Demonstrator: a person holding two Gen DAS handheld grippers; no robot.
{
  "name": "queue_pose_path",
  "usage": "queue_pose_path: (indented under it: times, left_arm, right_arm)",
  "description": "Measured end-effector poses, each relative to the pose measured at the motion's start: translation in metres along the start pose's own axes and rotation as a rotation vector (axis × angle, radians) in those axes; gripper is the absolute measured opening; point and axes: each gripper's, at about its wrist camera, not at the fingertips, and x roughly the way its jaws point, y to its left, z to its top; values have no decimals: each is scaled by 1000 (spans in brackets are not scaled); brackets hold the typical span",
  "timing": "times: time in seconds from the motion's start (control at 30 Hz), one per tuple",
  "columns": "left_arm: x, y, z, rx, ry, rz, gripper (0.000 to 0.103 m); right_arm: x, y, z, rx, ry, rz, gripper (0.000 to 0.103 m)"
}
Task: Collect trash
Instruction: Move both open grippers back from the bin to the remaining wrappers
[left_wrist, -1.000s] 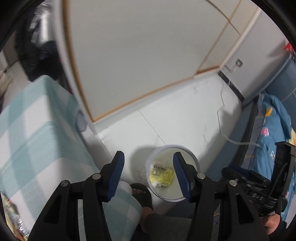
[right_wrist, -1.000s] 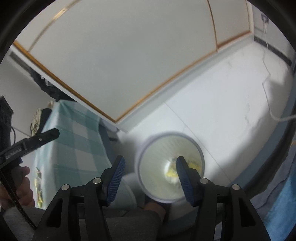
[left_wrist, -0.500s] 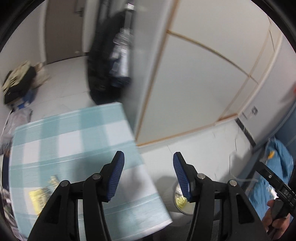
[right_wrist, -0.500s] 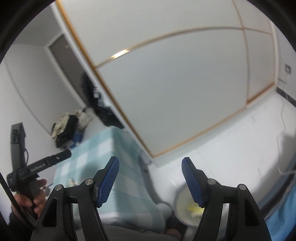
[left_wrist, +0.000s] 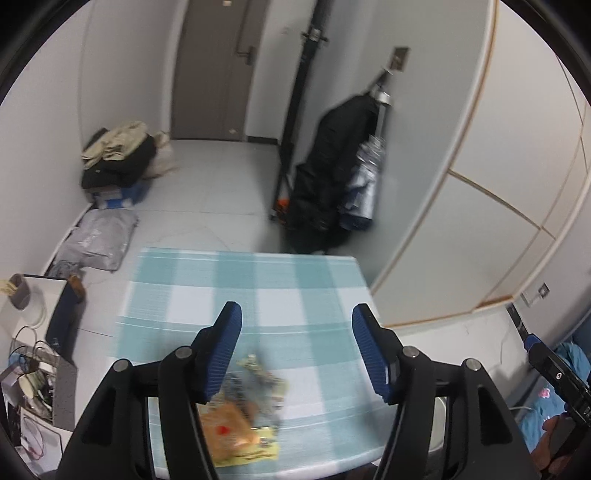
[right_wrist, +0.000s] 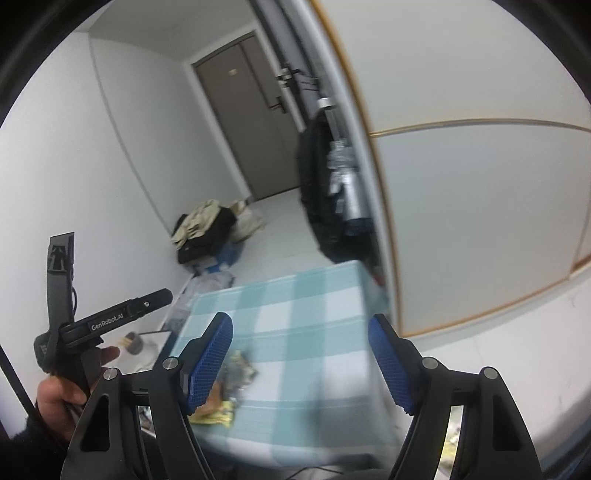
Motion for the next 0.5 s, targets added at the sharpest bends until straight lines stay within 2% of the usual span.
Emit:
queue_pose_path:
  times: [0.23,0.5]
  left_arm:
    - [-11,45,-1,-48,-33,74,63]
    - [-11,83,-14,-78,-36,100,63]
  right_arm:
    - [34,53,-5,-75,35,69,82]
    - [74,104,-18,-132,103,115,84]
